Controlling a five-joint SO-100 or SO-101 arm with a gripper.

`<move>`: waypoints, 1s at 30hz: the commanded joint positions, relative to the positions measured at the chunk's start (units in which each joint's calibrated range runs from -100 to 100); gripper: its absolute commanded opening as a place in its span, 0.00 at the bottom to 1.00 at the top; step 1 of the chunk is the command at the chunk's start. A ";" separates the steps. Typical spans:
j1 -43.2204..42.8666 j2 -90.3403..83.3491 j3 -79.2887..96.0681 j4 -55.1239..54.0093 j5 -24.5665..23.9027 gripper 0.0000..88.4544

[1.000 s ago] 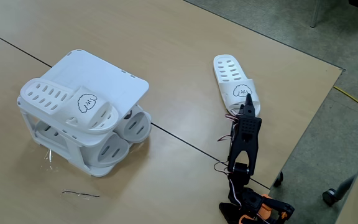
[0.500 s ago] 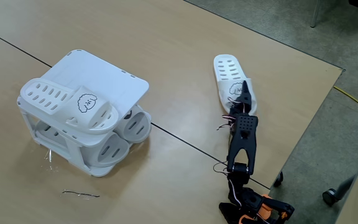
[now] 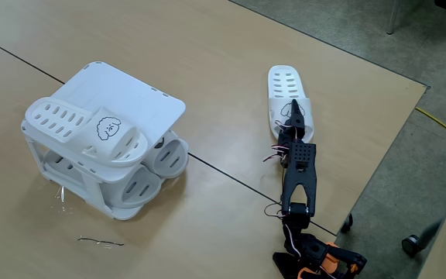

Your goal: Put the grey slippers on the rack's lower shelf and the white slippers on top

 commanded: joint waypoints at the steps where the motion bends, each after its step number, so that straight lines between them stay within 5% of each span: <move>1: 0.51 -1.41 -3.13 2.24 0.42 0.01; 6: 0.67 -6.04 -7.91 5.69 0.42 0.01; 13: 3.63 -34.57 -8.81 31.75 0.42 0.01; 23: 3.06 -71.00 3.01 39.25 0.42 0.01; 30: -14.29 -95.06 13.02 50.90 0.42 0.01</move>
